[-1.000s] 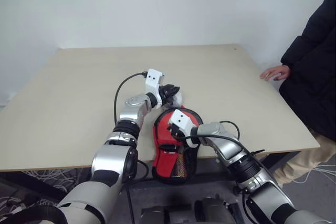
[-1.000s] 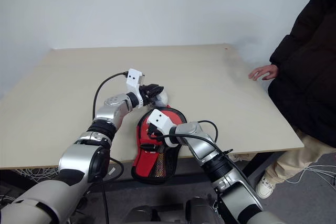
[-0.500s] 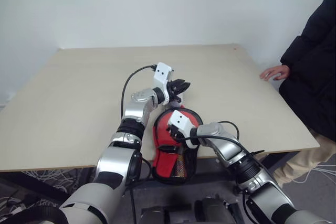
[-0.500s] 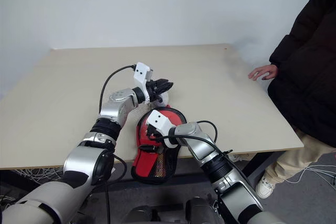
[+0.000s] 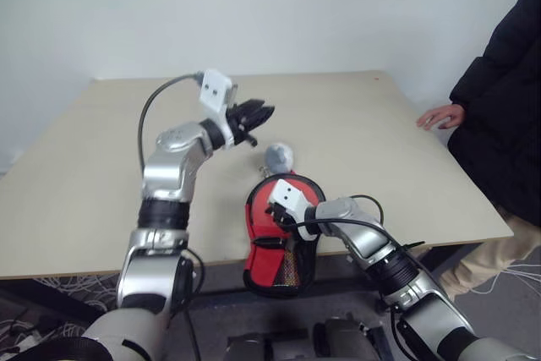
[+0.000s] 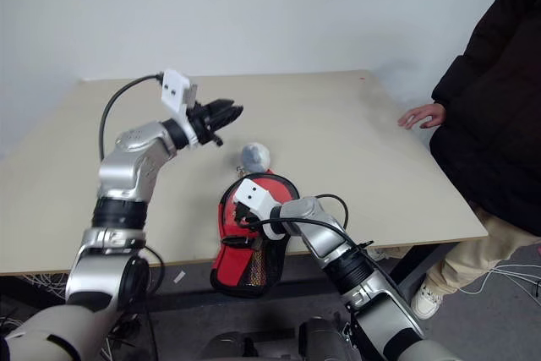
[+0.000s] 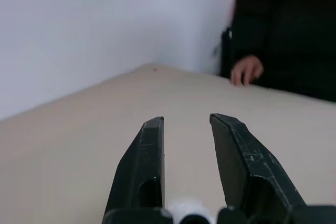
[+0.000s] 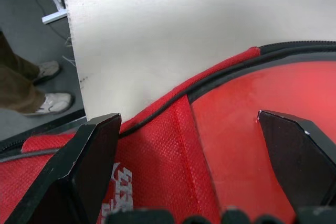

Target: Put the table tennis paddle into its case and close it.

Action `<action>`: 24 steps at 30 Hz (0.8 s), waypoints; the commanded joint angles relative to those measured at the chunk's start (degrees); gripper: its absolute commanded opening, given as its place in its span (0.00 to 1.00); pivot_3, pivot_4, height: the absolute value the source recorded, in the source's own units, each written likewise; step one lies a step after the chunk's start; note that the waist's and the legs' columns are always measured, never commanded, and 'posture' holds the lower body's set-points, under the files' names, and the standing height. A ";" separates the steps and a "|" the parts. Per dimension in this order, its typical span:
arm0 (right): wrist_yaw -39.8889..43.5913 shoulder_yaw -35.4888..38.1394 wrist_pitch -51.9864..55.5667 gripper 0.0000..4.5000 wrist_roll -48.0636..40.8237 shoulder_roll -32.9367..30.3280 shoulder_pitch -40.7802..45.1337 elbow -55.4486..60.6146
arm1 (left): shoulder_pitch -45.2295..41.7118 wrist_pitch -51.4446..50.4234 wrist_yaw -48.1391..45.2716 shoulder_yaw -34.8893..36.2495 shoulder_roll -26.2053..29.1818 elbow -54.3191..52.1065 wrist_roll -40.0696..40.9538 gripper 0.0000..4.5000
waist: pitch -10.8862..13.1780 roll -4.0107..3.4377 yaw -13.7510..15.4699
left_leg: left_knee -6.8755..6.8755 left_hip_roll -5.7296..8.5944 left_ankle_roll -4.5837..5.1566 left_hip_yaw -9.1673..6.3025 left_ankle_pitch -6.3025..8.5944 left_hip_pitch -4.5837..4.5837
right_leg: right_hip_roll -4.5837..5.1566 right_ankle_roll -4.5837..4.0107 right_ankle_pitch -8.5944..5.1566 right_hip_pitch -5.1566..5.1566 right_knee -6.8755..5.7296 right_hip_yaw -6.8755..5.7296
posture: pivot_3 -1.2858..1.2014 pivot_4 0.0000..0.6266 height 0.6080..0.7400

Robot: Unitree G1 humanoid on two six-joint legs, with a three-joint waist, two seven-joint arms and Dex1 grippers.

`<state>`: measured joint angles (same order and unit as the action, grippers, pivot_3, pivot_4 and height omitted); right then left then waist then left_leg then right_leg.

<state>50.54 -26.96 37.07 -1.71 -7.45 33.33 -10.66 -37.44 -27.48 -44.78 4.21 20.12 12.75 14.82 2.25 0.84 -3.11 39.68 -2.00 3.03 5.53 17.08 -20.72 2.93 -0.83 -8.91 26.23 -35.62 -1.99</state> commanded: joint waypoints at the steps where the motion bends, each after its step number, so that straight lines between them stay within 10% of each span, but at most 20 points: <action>1: 1.35 2.86 -1.84 1.00 -0.23 -3.45 3.10 -5.09 | 5.33 -3.16 -0.84 -1.76 0.56 -9.74 2.78 0.31 | 0.00 0.00 0.33 | 0.01 -0.01 0.00 0.01 0.00 0.00 | 0.04 0.00 0.00 -0.01 -0.01 0.01 | 0.52 0.00 1.00; 13: 3.17 10.21 -19.17 1.00 1.43 -9.27 25.04 -38.03 | 15.67 -3.04 2.34 -6.10 -1.68 -14.03 2.20 0.31 | 0.06 -0.04 0.12 | -0.01 0.15 0.20 0.02 -0.11 -0.01 | -0.12 -0.02 0.00 0.04 -0.03 0.37 | 0.52 0.00 1.00; 24: -1.53 14.24 -29.34 1.00 4.02 -4.28 37.68 -56.86 | 17.19 2.66 3.43 -11.62 -2.74 -8.03 -2.22 0.85 | 0.06 -0.05 0.14 | -0.14 0.18 0.22 0.17 -0.11 -0.01 | -0.09 0.03 0.03 0.10 0.00 0.57 | 0.52 0.00 1.00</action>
<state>49.58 -14.32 9.66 2.15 -12.10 68.60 -66.91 -19.88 -27.21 -41.70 -6.82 17.23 4.93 13.72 2.31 0.78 -2.97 39.54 -1.83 3.26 5.70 16.97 -20.74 2.85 -0.79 -8.88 26.33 -35.62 -1.42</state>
